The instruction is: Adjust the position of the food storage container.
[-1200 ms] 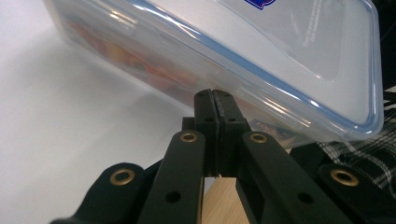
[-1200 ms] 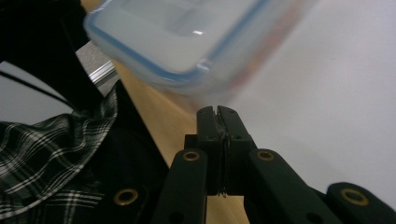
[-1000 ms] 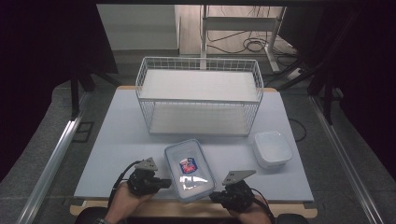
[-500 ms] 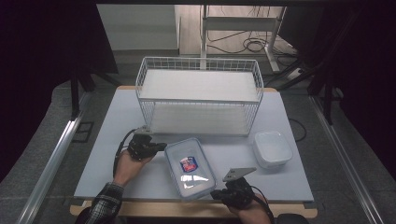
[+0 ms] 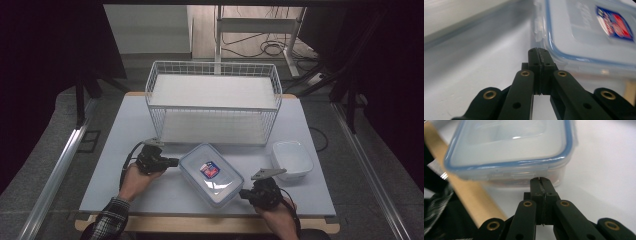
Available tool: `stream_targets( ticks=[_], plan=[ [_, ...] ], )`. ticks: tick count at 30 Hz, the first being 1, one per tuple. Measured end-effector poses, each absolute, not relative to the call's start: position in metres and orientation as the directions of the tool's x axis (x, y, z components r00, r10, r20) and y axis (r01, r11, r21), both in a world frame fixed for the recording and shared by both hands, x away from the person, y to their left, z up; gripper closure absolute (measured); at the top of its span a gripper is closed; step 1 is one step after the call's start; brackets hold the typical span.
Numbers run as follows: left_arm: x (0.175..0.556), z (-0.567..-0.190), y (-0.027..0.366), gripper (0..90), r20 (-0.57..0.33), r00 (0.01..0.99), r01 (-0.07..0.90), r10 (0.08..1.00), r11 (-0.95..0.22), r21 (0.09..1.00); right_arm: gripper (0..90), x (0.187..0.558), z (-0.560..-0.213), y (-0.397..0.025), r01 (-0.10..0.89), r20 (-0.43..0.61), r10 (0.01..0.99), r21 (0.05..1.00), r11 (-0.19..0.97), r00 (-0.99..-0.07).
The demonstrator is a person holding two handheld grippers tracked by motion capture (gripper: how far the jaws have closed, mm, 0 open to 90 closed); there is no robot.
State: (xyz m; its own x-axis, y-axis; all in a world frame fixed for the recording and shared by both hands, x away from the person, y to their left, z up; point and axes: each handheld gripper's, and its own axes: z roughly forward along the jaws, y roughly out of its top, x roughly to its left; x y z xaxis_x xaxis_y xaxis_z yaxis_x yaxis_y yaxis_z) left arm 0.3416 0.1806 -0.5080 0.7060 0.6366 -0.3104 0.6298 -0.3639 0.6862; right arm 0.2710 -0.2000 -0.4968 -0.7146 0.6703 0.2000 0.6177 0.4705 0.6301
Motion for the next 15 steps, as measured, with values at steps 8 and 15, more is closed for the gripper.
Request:
stream_targets(
  ticks=[8, 15],
  plan=[
    [0.362, -0.513, 0.173, 89.9, -0.281, 0.684, 0.620, 0.674, -0.334, 0.710, 89.4, 0.287, -0.497, -0.204, 0.630, 0.202, 0.695, 0.639, 0.441, -0.690],
    [0.354, -0.510, 0.177, 90.0, -0.284, 0.686, 0.623, 0.670, -0.339, 0.705, 89.4, 0.301, -0.495, -0.203, 0.632, 0.172, 0.714, 0.633, 0.448, -0.678]
  ],
)
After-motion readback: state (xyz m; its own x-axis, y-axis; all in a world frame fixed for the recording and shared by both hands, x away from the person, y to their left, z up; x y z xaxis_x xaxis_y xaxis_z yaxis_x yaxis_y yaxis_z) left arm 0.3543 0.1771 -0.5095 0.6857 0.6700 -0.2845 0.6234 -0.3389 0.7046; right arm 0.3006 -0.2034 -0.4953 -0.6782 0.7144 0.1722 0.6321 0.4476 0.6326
